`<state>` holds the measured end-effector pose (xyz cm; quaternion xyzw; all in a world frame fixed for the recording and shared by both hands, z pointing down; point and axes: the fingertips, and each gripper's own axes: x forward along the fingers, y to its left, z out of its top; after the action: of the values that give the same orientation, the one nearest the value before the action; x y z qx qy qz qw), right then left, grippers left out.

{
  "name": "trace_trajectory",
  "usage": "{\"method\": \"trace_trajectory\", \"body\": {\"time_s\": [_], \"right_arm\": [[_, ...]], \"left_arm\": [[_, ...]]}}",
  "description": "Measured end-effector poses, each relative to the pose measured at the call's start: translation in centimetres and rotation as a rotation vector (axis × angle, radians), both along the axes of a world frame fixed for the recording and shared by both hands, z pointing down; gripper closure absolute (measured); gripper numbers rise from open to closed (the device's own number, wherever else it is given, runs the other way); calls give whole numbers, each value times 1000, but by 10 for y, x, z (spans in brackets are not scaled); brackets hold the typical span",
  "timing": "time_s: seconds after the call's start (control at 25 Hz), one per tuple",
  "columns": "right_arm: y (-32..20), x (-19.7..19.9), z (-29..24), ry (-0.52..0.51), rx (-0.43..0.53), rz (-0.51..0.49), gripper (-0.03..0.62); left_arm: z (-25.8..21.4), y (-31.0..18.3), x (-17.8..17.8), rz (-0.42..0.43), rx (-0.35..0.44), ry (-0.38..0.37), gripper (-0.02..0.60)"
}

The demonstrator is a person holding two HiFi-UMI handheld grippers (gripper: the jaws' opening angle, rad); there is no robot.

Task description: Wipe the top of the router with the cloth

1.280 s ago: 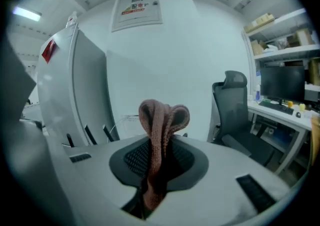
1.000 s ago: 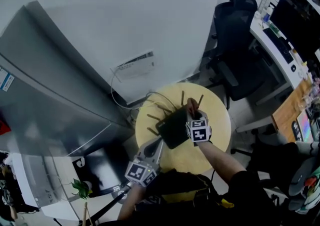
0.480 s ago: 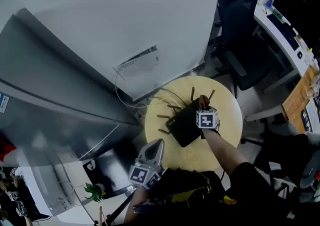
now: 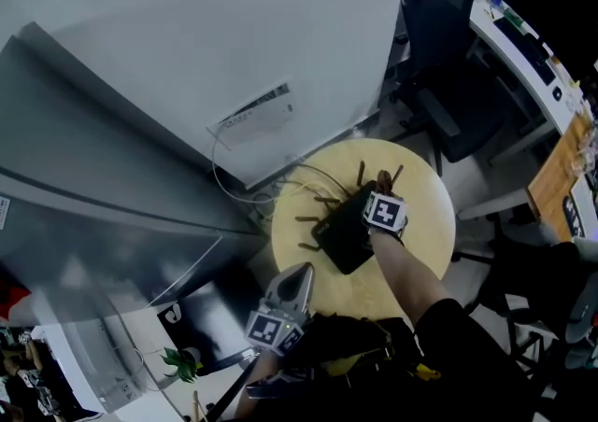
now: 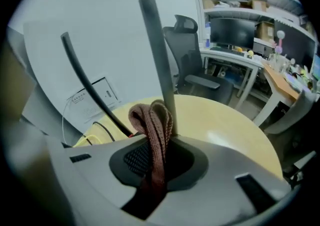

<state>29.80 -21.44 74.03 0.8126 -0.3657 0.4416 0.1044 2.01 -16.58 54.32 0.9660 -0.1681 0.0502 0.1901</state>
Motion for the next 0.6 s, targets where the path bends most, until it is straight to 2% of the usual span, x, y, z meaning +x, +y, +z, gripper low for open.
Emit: {"method": "trace_trajectory", "body": {"time_s": [0.24, 0.32, 0.48, 0.6], "right_arm": [[7, 4, -4, 48, 19, 25, 531], [8, 4, -4, 50, 28, 26, 531], [13, -2, -5, -26, 79, 68, 531], [11, -4, -21, -35, 146, 64, 533]], "left_arm": [[-1, 4, -2, 1, -5, 6, 581], [5, 6, -4, 2, -2, -14, 581], [3, 11, 0, 9, 5, -7, 581], [7, 18, 7, 27, 6, -5, 581]]}}
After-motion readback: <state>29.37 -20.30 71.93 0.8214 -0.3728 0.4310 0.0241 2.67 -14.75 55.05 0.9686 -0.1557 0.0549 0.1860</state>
